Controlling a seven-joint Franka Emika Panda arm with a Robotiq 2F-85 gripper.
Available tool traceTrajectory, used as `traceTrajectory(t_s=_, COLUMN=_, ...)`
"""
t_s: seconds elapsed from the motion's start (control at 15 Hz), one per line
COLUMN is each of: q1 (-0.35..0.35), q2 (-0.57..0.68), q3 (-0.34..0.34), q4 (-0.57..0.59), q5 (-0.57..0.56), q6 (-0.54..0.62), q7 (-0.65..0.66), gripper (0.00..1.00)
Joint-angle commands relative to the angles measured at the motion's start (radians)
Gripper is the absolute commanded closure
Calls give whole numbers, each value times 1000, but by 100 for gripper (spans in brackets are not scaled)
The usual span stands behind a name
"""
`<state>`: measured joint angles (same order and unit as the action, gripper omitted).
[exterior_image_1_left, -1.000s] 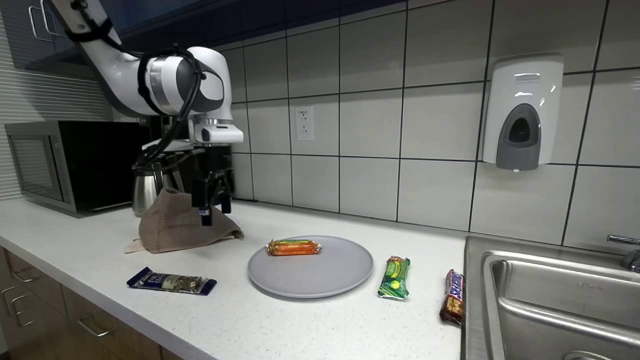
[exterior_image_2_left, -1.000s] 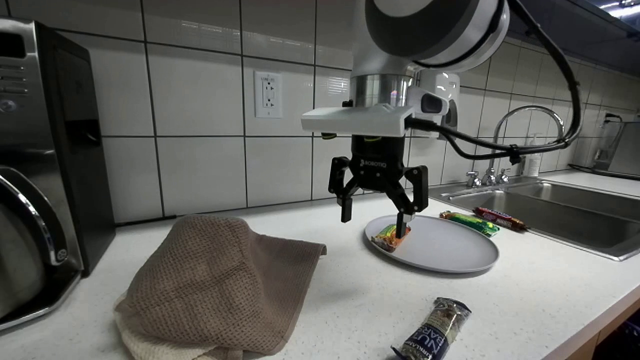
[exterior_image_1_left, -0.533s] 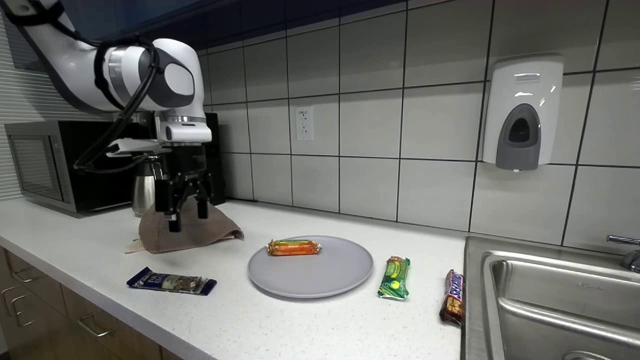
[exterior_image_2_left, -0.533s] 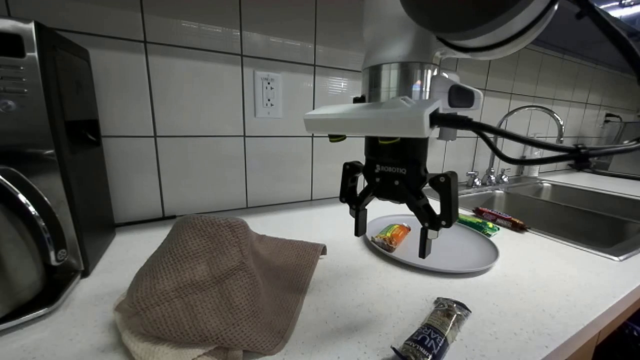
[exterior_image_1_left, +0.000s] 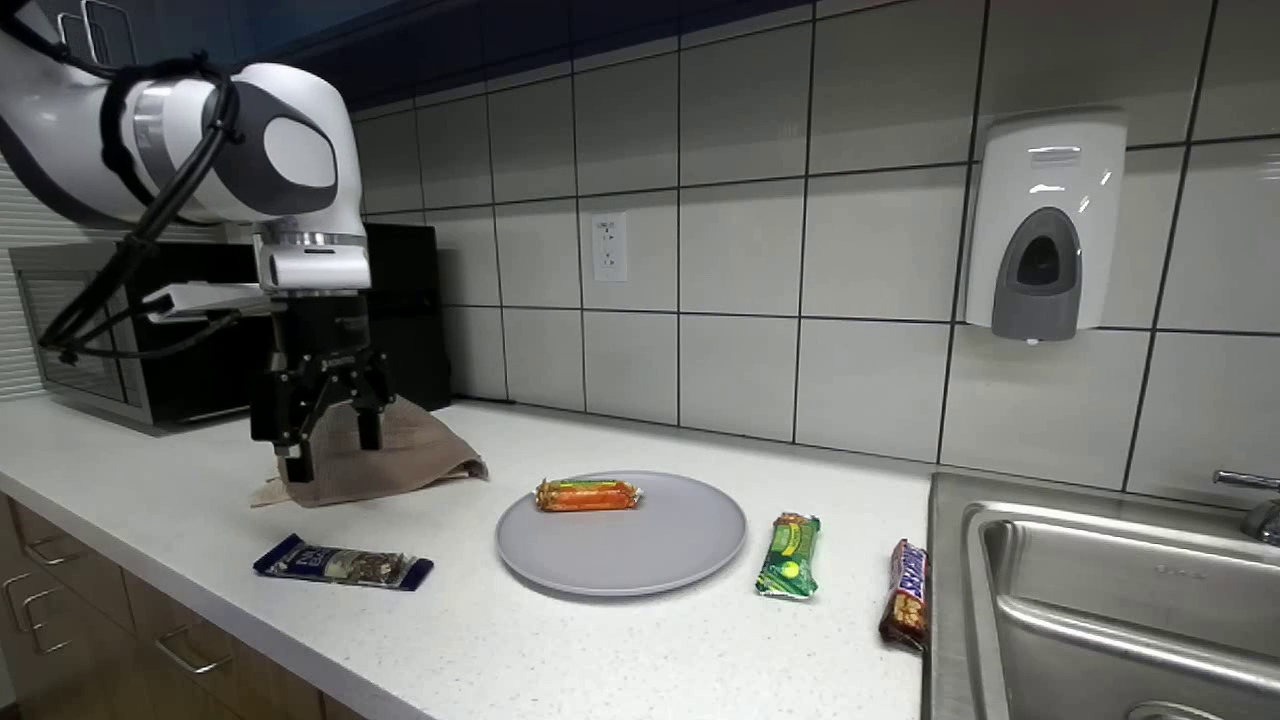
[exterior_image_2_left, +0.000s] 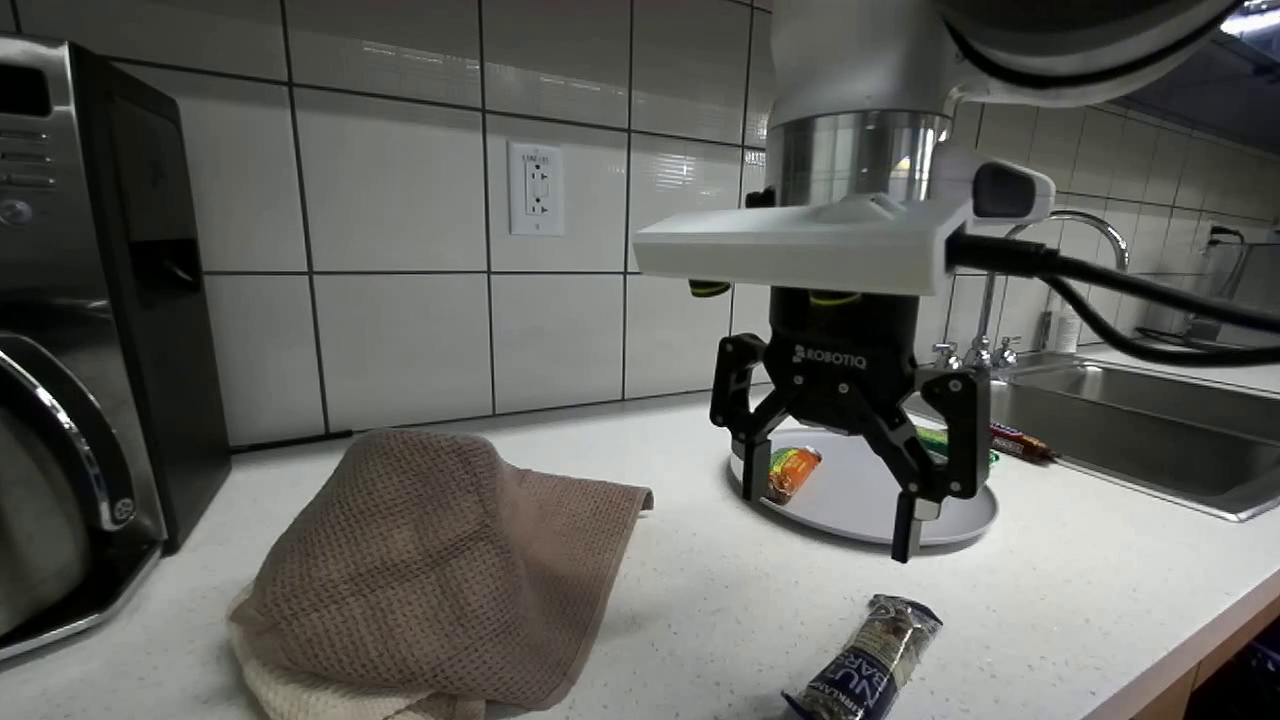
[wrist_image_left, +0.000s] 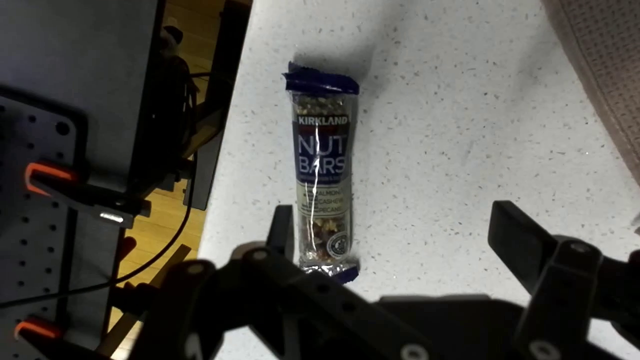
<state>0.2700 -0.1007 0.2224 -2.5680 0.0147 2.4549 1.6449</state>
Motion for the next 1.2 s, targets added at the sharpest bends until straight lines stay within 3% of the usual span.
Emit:
traceTrajectory(t_s=0.0, q1=-13, q2=-69, q3=31, q4=-88, q5=16, q6=57, q7=36, gripper=0)
traceTrajectory(t_s=0.6, q1=-25, q2=-69, q3=28, q4=-192, q5=16, q6=174, q7=24, gripper=0)
traceTrajectory(t_s=1.13, q1=-45, q2=-9, q3=21, q4=-194, q5=2, q6=228, q7=7, gripper=0)
